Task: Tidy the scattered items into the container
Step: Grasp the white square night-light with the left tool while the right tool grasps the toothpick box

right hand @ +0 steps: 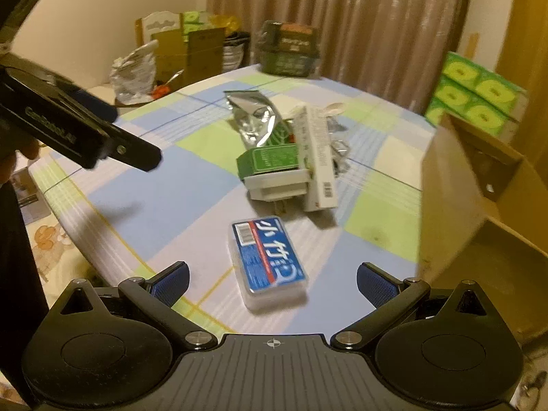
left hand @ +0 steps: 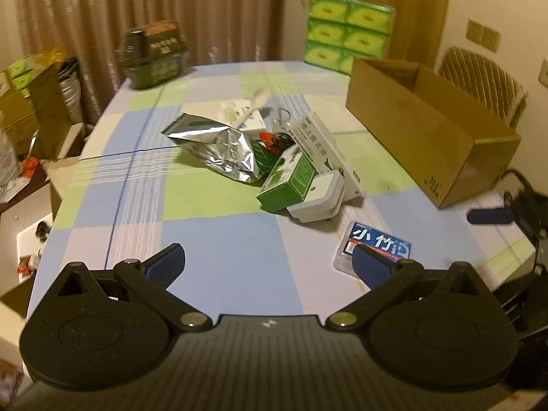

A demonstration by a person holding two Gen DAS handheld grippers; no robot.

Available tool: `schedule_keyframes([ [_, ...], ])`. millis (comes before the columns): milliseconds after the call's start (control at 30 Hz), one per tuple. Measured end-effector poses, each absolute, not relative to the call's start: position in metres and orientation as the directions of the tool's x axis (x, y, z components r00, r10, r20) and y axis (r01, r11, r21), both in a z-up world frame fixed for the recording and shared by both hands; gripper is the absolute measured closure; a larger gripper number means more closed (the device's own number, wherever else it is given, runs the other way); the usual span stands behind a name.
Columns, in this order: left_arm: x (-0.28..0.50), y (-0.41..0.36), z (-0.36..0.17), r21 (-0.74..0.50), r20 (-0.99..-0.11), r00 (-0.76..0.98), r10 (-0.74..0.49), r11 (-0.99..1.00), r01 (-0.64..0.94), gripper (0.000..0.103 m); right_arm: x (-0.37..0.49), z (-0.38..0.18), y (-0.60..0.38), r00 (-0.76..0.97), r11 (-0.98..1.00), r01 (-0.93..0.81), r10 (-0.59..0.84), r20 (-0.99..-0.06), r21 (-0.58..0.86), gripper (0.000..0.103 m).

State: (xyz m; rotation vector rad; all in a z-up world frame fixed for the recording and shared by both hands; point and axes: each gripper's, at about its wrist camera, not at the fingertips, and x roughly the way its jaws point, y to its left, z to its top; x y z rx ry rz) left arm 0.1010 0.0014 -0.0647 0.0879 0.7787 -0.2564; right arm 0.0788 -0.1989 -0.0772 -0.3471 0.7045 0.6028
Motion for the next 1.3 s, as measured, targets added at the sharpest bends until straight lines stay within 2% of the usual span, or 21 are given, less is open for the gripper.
schedule_keyframes([
  [200,0.136,0.001,-0.084,-0.01,-0.757,0.617,-0.213,0.949,0.314,0.001,0.106,-0.099,-0.186,0.56,0.738,-0.666,0.396,-0.728,-0.111,0.002],
  [333,0.149,0.002,-0.095,-0.008,-0.763,0.607,-0.223,0.942,0.336,0.001,0.118,-0.109,-0.183,0.538,0.72,-0.685,0.398,-0.743,-0.11,0.003],
  [367,0.152,0.003,-0.098,-0.011,-0.757,0.61,-0.234,0.938,0.346,0.001,0.122,-0.111,-0.182,0.528,0.714,-0.692,0.402,-0.748,-0.105,0.006],
  [433,0.157,0.004,-0.102,-0.022,-0.751,0.611,-0.25,0.934,0.356,0.001,0.126,-0.115,-0.181,0.514,0.705,-0.702,0.403,-0.757,-0.102,0.018],
  [567,0.168,0.005,-0.112,-0.052,-0.759,0.593,-0.268,0.933,0.356,0.001,0.136,-0.123,-0.178,0.493,0.698,-0.71,0.399,-0.773,-0.093,0.022],
  [633,0.173,0.005,-0.116,-0.062,-0.767,0.578,-0.277,0.929,0.364,0.001,0.14,-0.127,-0.177,0.484,0.697,-0.712,0.398,-0.779,-0.087,0.033],
  [700,0.177,0.003,-0.12,-0.072,-0.775,0.561,-0.29,0.924,0.377,0.001,0.143,-0.129,-0.177,0.475,0.697,-0.714,0.405,-0.781,-0.073,0.038],
  [733,0.18,0.001,-0.122,-0.074,-0.781,0.552,-0.292,0.921,0.382,0.001,0.144,-0.129,-0.177,0.47,0.699,-0.712,0.41,-0.781,-0.062,0.045],
  [800,0.185,-0.002,-0.125,-0.081,-0.786,0.541,-0.298,0.918,0.388,0.001,0.146,-0.128,-0.178,0.466,0.705,-0.708,0.415,-0.781,-0.048,0.048],
  [1300,0.23,-0.033,-0.151,-0.29,-0.746,0.481,-0.46,0.875,0.388,0.001,0.145,-0.113,-0.219,0.556,0.834,-0.551,0.35,-0.754,-0.019,0.048],
])
